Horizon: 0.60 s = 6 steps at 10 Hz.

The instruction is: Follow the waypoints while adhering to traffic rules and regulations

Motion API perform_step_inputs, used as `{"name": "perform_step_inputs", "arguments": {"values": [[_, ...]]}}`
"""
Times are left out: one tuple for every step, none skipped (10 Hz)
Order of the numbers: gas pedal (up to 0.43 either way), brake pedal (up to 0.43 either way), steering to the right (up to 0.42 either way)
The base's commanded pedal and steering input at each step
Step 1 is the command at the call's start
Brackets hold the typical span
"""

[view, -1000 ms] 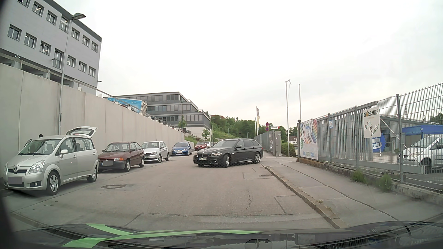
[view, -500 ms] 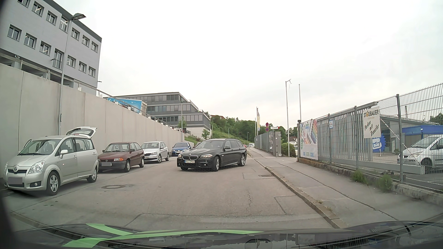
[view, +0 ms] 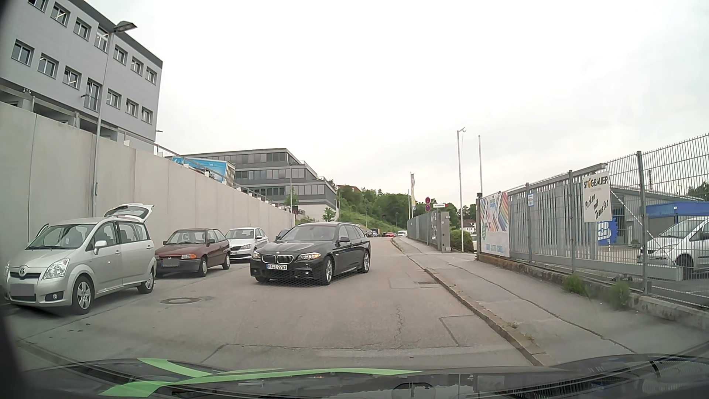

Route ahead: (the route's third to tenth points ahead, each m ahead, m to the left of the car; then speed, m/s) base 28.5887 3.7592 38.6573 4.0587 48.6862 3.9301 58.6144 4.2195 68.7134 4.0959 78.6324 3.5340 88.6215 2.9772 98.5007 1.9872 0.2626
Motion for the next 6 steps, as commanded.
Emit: {"name": "perform_step_inputs", "arguments": {"values": [[0.087, 0.000, -0.004], [0.098, 0.000, -0.004], [0.110, 0.000, -0.004], [0.118, 0.000, -0.005], [0.150, 0.000, -0.004], [0.197, 0.000, -0.005]]}}
